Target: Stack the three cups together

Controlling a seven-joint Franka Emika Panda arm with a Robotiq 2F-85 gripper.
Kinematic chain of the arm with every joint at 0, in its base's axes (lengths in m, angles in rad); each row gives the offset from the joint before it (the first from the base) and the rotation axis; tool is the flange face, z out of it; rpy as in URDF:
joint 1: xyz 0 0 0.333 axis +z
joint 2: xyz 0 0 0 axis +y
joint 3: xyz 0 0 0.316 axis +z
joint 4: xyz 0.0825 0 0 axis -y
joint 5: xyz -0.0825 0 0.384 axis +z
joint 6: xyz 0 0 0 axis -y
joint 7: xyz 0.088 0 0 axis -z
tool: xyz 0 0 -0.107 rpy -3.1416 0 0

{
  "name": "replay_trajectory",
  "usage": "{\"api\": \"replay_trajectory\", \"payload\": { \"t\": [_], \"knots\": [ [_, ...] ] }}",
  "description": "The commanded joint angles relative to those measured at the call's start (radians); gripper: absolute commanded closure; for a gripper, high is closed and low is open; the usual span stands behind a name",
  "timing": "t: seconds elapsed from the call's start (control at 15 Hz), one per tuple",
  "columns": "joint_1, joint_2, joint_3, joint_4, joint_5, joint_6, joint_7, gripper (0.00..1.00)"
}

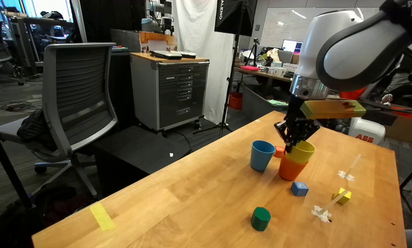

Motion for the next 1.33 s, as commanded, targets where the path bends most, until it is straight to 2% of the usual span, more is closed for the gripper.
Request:
{"api": "replay_trajectory", "payload": {
  "t": [0.0,0.13,0.2,0.4,0.8,0.87,1.27],
  "knots": [
    [0.027,0.038,-0.018,0.000,0.004,0.041,-0.027,0.96],
    [0.033,0.053,-0.022,0.004,0.004,0.048,-0.029,0.92],
    [0.035,0.052,-0.024,0.007,0.004,0.053,-0.029,0.70],
    [0.036,0.051,-0.024,0.007,0.005,0.050,-0.034,0.50],
    [0.047,0.040,-0.027,-0.003,-0.008,0.051,-0.037,0.03],
    [0.049,0.041,-0.028,-0.003,-0.011,0.050,-0.038,0.00],
    [0.069,0.072,-0.051,0.007,-0.051,0.036,-0.024,0.00]
  ]
}}
